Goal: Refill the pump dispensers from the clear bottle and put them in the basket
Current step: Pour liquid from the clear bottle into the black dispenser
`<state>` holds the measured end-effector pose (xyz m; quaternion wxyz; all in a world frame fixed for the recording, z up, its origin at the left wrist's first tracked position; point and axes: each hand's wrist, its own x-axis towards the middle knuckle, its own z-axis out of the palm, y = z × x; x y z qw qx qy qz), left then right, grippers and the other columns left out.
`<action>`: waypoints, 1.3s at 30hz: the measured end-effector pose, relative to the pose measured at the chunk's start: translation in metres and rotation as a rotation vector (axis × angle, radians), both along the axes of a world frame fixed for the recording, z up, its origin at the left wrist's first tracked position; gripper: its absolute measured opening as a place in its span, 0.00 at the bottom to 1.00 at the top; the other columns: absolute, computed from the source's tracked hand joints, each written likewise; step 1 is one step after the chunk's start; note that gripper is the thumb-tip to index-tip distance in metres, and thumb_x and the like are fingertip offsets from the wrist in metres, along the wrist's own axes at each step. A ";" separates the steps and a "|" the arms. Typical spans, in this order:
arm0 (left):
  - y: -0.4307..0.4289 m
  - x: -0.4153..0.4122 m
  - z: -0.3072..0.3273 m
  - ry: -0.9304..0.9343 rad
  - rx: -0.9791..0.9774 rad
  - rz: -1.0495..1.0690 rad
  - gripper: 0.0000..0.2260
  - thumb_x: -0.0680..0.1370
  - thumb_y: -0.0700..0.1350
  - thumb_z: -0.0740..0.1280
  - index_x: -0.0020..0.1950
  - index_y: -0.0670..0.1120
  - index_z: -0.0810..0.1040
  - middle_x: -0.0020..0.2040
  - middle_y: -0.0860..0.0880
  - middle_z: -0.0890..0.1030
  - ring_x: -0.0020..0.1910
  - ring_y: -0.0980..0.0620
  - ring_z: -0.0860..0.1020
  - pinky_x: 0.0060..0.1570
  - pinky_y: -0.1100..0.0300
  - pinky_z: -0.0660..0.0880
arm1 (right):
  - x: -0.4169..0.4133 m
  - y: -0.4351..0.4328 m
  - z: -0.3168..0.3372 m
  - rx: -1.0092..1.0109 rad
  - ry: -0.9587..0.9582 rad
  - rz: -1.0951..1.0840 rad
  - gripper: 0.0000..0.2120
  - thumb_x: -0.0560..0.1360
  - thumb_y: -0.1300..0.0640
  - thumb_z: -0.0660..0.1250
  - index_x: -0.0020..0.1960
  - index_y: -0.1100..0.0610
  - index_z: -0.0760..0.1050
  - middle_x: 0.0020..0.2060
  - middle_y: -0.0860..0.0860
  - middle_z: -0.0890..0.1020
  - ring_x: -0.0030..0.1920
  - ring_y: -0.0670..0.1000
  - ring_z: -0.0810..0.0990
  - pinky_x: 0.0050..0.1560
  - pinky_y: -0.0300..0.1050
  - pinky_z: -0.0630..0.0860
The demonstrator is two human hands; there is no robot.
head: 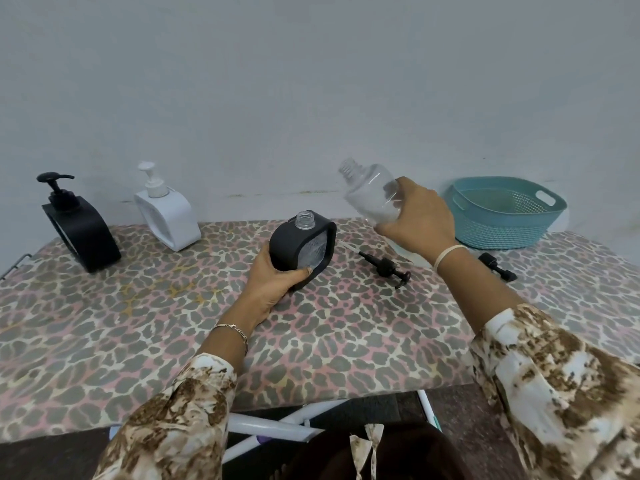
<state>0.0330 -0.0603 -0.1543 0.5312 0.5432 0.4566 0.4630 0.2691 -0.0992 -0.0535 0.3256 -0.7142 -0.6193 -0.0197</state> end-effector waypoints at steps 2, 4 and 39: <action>-0.001 0.000 0.001 -0.004 -0.013 0.018 0.30 0.65 0.39 0.79 0.64 0.50 0.72 0.56 0.48 0.81 0.55 0.38 0.80 0.46 0.53 0.76 | 0.007 0.004 -0.003 0.023 0.145 0.024 0.27 0.62 0.53 0.76 0.60 0.53 0.74 0.52 0.50 0.80 0.48 0.50 0.78 0.43 0.42 0.72; -0.001 0.000 0.001 -0.006 -0.014 0.036 0.29 0.65 0.39 0.79 0.64 0.47 0.73 0.56 0.46 0.82 0.56 0.33 0.78 0.47 0.49 0.76 | 0.013 0.008 -0.008 0.034 0.291 0.031 0.29 0.61 0.52 0.78 0.59 0.52 0.74 0.50 0.52 0.78 0.47 0.50 0.78 0.45 0.43 0.74; 0.005 0.001 -0.012 0.045 0.121 0.112 0.28 0.66 0.38 0.79 0.62 0.47 0.72 0.58 0.49 0.80 0.57 0.54 0.79 0.57 0.57 0.77 | 0.007 -0.050 -0.104 -0.057 0.602 -0.235 0.48 0.61 0.29 0.70 0.68 0.60 0.62 0.63 0.56 0.72 0.62 0.56 0.72 0.63 0.54 0.72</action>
